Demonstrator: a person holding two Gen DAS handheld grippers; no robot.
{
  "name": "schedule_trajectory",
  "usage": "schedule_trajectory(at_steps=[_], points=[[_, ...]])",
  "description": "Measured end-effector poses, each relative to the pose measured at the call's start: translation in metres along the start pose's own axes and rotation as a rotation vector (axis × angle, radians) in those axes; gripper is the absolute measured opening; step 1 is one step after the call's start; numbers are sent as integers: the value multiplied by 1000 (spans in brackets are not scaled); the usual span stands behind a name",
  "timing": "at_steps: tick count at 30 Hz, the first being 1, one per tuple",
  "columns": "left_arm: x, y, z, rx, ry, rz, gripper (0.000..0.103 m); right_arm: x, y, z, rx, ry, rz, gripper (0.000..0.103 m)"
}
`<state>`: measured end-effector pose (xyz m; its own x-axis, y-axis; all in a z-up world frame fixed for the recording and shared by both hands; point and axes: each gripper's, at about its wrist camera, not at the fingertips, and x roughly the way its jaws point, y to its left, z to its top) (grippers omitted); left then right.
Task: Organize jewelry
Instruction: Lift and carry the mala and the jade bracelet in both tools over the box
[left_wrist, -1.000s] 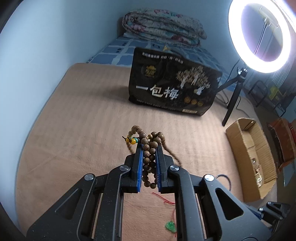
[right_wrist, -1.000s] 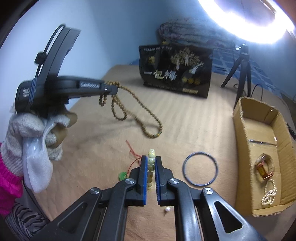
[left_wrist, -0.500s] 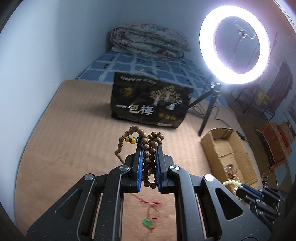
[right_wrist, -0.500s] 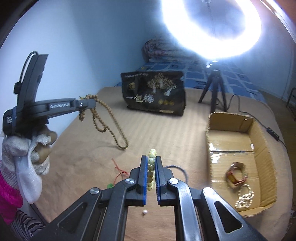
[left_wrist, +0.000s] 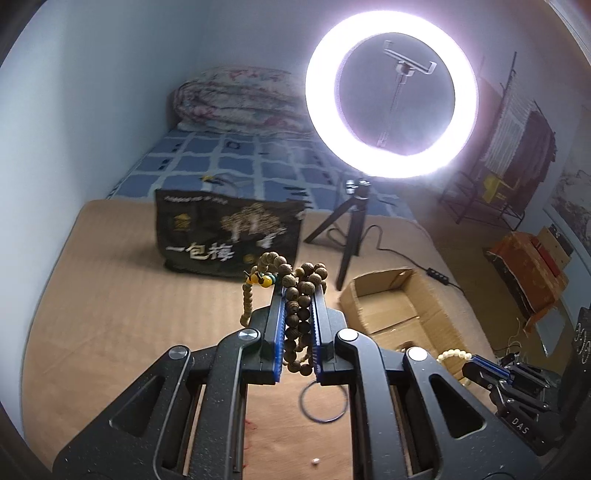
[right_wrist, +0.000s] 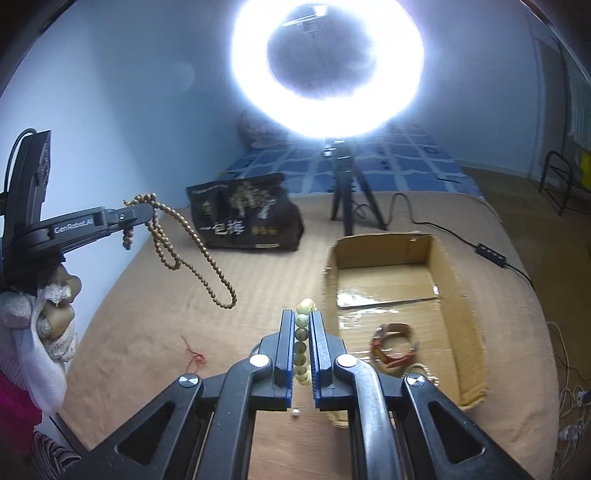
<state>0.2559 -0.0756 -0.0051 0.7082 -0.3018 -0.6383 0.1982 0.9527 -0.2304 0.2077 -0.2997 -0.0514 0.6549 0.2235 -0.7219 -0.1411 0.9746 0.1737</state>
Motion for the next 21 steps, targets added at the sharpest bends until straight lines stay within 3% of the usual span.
schedule_trajectory(at_steps=[21], points=[[54, -121, 29, 123, 18, -100, 10, -2, -79, -10, 92, 36, -85, 5]])
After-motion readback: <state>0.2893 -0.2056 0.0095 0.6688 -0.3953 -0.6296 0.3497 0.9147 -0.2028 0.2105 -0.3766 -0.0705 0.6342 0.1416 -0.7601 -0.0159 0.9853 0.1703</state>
